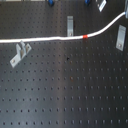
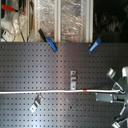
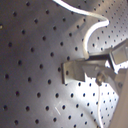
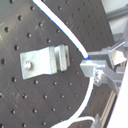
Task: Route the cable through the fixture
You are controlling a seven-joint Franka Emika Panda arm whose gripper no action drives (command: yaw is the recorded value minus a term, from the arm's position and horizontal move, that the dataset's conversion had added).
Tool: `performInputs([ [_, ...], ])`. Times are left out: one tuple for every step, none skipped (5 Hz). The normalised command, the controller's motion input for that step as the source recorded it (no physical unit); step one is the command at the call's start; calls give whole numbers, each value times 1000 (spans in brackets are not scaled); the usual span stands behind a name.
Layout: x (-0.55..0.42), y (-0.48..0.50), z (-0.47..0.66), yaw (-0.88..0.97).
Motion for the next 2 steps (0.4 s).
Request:
performInputs([
  [-473, 77, 186, -605],
  [-533, 203, 155, 0],
])
